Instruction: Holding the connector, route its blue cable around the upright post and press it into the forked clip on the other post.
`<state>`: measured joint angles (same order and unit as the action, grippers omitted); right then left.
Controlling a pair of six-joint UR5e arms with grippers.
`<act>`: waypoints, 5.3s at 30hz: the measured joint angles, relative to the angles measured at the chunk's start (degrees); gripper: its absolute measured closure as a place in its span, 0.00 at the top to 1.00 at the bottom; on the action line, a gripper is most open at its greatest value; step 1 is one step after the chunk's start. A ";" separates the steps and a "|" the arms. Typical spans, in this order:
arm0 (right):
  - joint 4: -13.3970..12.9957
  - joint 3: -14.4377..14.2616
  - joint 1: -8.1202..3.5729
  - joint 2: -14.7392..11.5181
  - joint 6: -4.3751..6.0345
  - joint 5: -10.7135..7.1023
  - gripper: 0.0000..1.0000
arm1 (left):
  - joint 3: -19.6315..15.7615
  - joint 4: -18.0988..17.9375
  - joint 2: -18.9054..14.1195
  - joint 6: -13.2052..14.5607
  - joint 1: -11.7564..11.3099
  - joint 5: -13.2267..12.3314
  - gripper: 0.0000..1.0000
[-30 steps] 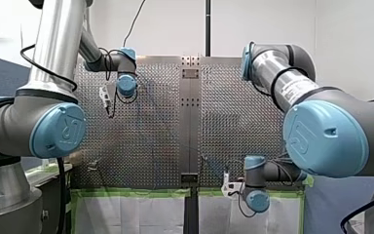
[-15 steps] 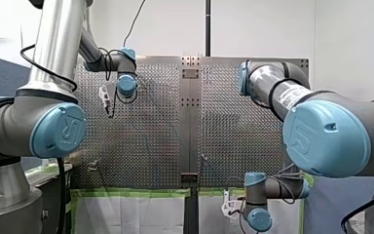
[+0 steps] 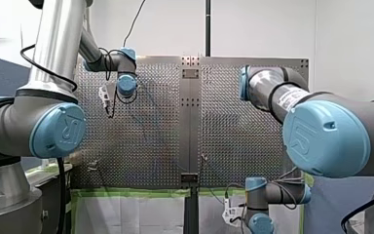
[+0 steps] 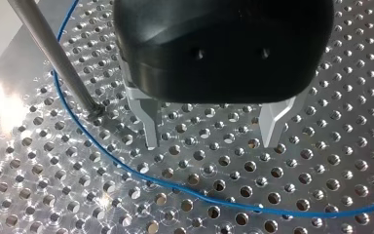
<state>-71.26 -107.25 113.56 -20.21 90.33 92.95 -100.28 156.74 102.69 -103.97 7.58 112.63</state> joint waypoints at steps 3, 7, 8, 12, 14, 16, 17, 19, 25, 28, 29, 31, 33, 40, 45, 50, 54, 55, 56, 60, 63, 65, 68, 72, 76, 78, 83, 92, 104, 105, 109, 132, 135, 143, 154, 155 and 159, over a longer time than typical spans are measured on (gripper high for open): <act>1.31 -0.06 0.18 -1.44 -0.17 0.33 0.00 | 0.01 -0.02 0.00 0.00 0.00 0.00 1.00; 3.49 -0.27 0.42 -3.65 0.02 0.77 0.00 | 0.00 0.02 0.00 0.00 0.00 0.00 1.00; 3.94 -0.31 0.44 -4.09 0.22 0.86 0.00 | 0.00 0.03 0.00 0.00 0.00 0.00 1.00; 5.93 -0.39 0.49 -6.09 0.97 1.38 0.00 | -0.02 0.06 0.00 0.00 0.00 0.00 1.00; 7.09 -0.52 0.47 -7.25 1.22 1.68 0.00 | -0.03 0.10 0.00 0.00 0.00 0.00 1.00; 8.18 -0.82 0.34 -8.35 1.62 1.82 0.00 | -0.04 0.12 0.00 0.00 0.00 0.00 1.00; 8.60 -0.96 0.27 -8.77 1.86 1.85 0.00 | -0.04 0.13 0.00 0.00 0.01 0.00 1.00; 9.37 -1.26 0.05 -9.71 2.39 1.88 0.00 | -0.02 0.14 0.00 0.00 0.04 -0.01 1.00; 9.62 -1.70 -0.39 -12.64 2.92 0.71 0.00 | -0.01 0.16 0.00 0.00 0.19 0.00 1.00; 9.68 -1.71 -0.55 -14.16 2.96 -0.56 0.00 | -0.02 0.21 0.00 0.00 0.29 0.00 1.00; 9.66 -1.71 -0.58 -14.66 2.95 -0.94 0.00 | -0.03 0.22 0.00 0.00 0.30 0.00 1.00; 9.58 -1.72 -0.61 -15.90 2.87 -1.96 0.00 | -0.03 0.23 0.00 0.00 0.32 0.01 1.00; 9.56 -1.74 -0.60 -17.01 2.81 -2.70 0.00 | -0.02 0.26 0.00 0.00 0.39 0.13 1.00; 9.85 -1.77 -0.60 -18.95 2.59 -3.59 0.00 | -0.03 0.63 0.00 0.08 0.84 0.76 1.00; 10.53 -1.86 -0.60 -18.84 2.16 -3.58 0.00 | -0.03 0.76 0.00 0.09 1.17 0.86 1.00; 10.76 -1.90 -0.40 -17.77 1.34 -3.35 0.00 | -0.03 0.90 0.00 0.09 1.40 0.92 1.00; 10.47 -1.94 -0.37 -16.64 0.93 -3.03 0.00 | -0.05 0.94 0.00 0.02 1.54 0.95 1.00; 10.37 -1.95 -0.42 -16.45 0.86 -2.79 0.00 | -0.05 0.95 0.00 -0.03 1.55 0.94 1.00; 10.32 -1.96 -0.47 -16.35 0.82 -2.54 0.00 | -0.05 0.96 0.00 -0.12 1.56 0.92 1.00; 10.01 -2.03 -0.68 -16.18 0.79 -1.75 0.00 | -0.05 1.17 0.00 -1.44 1.73 0.79 1.00; 9.35 -2.21 -0.82 -16.16 0.81 -1.68 0.00 | -0.05 1.82 0.00 -2.75 1.96 0.83 1.00; 9.06 -2.28 -0.88 -16.16 0.83 -1.73 0.00 | -0.05 2.45 0.00 -3.34 2.10 1.03 1.00; 8.82 -2.30 -0.90 -16.16 0.93 -1.77 0.00 | -0.06 3.78 0.00 -4.03 2.24 1.88 1.00; 8.99 -2.31 -0.91 -16.12 1.05 -1.96 0.00 | -0.18 5.89 -0.01 -4.61 2.21 3.42 1.00; 9.30 -2.32 -0.92 -16.12 1.00 -2.04 0.00 | -0.95 7.62 -0.44 -5.72 1.96 3.85 1.00; 9.37 -2.32 -0.92 -16.13 1.00 -2.05 0.00 | -1.57 8.03 -1.07 -6.64 1.85 3.69 1.00; 9.38 -2.31 -0.92 -16.14 1.07 -2.06 0.00 | -3.65 8.54 -3.27 -8.66 1.72 2.96 1.00; 9.37 -2.31 -0.92 -16.14 1.25 -2.06 0.00 | -8.17 8.64 -7.81 -5.90 1.37 1.63 1.00; 9.38 -2.25 -0.88 -16.14 1.99 -2.16 0.00 | -5.77 13.99 -13.42 -0.36 1.51 5.69 1.00; 9.34 -2.24 -0.84 -16.14 2.06 -2.18 0.00 | -5.11 14.67 -14.09 0.31 1.55 6.01 1.00; 9.45 -2.12 -0.84 -16.14 2.43 -2.22 0.00 | -2.96 16.81 -16.26 2.27 1.58 6.02 1.00; 9.23 -2.06 -0.54 -16.15 2.91 -2.20 0.00 | 8.93 28.71 -27.83 4.52 1.28 -4.92 1.00; 9.17 -2.05 -0.50 -16.15 2.93 -2.22 0.00 | 10.45 30.23 -27.89 4.72 1.39 -6.44 1.00; 9.10 -2.06 -0.48 -16.15 2.94 -2.23 0.00 | 14.34 34.13 -25.08 5.58 1.81 -10.33 1.00; 9.24 -2.02 -0.42 -16.15 2.94 -2.23 0.00 | 15.96 39.14 -20.09 6.90 2.48 -10.81 1.00; 9.24 -2.03 -0.41 -16.15 2.94 -2.23 0.00 | 15.93 39.60 -19.64 6.90 2.52 -10.44 1.00; 9.28 -2.04 -0.40 -16.15 2.94 -2.23 0.00 | 15.81 41.64 -17.83 6.91 2.65 -9.49 1.00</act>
<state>-61.99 -109.29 113.16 -36.36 93.27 90.71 -84.48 198.38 84.86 -97.06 10.23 103.14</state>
